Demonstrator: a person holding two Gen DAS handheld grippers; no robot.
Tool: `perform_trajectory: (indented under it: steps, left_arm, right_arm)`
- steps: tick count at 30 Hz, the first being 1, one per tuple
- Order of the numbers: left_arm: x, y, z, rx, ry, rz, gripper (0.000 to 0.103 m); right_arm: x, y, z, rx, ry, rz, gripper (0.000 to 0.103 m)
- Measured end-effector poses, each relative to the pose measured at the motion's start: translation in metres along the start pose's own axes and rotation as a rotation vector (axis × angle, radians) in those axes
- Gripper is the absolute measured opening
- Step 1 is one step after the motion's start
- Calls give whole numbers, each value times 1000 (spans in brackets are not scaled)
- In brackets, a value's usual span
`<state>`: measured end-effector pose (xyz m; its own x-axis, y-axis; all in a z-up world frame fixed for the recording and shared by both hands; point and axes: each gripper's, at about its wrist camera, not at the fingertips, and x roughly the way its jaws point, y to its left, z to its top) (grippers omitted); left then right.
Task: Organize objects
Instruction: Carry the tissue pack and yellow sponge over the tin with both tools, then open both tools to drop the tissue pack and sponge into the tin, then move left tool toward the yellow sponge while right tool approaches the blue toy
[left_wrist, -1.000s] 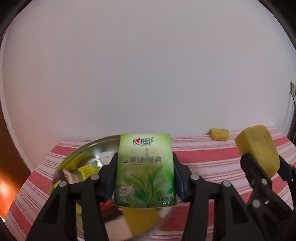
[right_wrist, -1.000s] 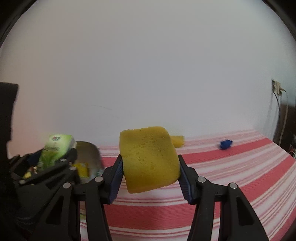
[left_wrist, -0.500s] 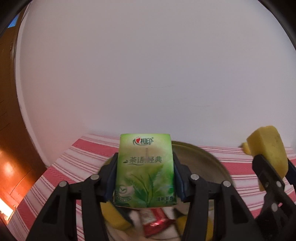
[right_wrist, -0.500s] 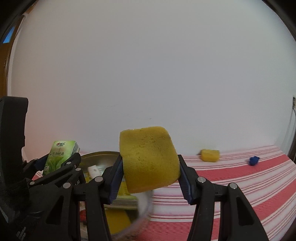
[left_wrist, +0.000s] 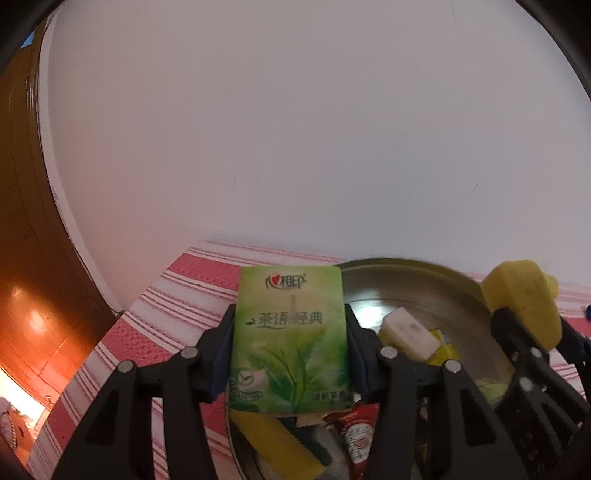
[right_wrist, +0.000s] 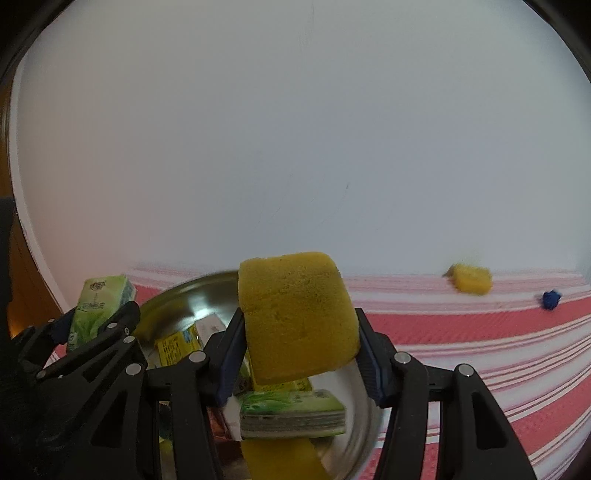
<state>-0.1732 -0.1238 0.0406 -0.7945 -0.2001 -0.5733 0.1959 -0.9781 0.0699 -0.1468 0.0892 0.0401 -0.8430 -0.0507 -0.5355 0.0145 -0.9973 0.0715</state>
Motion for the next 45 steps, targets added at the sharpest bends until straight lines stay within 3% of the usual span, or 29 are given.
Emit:
perform_trajectory:
  steps: [8,18,21,25,27,30,37,45]
  left_arm:
    - [21,-12,-6,66,62,36,52]
    - [28,-6,-9,52,100,70,53]
    - [24,-4,-7,45,88,93,65]
    - [-1,-10,-3,30,34,142,95]
    - [-6,-6,0,12,3,166,100]
    - [-13,-3,1,-11,-11,149,103]
    - [-23,-10,0,-2,-32,145,103]
    - [-29,-7,-2,-60,-42,167,103]
  right_arm:
    - [26,21,-5,-63,126,8,57]
    - [32,33,-3,-70,190,49,60]
    - [32,37,-3,-102,196,31,62]
    - [23,30,0,-63,155,38,62]
    - [19,26,1,-47,138,46,65]
    - [8,20,4,-20,95,59,74]
    - [-10,9,3,9,21,63,76]
    - [-27,-24,-5,137,-33,117,76]
